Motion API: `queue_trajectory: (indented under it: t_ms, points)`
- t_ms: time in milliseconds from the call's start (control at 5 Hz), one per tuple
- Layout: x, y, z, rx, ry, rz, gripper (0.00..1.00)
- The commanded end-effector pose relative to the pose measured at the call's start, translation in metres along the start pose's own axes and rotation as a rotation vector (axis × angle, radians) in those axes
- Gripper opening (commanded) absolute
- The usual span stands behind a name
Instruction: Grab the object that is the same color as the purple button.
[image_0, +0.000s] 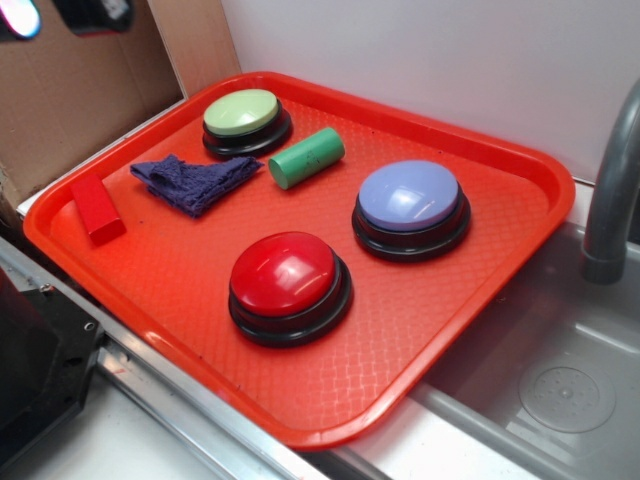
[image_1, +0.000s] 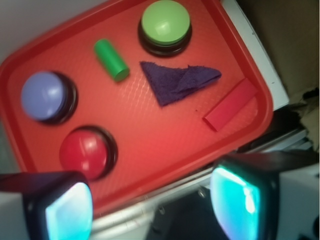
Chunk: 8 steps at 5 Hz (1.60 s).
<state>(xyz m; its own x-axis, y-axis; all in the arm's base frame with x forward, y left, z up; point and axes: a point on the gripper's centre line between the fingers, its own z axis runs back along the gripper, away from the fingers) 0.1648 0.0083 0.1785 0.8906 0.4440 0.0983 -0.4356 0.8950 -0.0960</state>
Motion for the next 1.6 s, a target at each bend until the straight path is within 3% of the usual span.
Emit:
queue_trajectory:
  t_ms: [0, 200, 600, 1200, 1400]
  points:
    - [0.055, 0.027, -0.068, 0.096, -0.077, 0.254, 1.00]
    - [0.070, 0.039, -0.100, 0.102, -0.083, 0.328, 1.00]
    - [0.072, 0.056, -0.137, 0.168, -0.069, 0.383, 1.00]
    - [0.079, 0.076, -0.166, 0.228, -0.055, 0.438, 1.00]
    - [0.079, 0.076, -0.168, 0.201, -0.052, 0.438, 0.68]
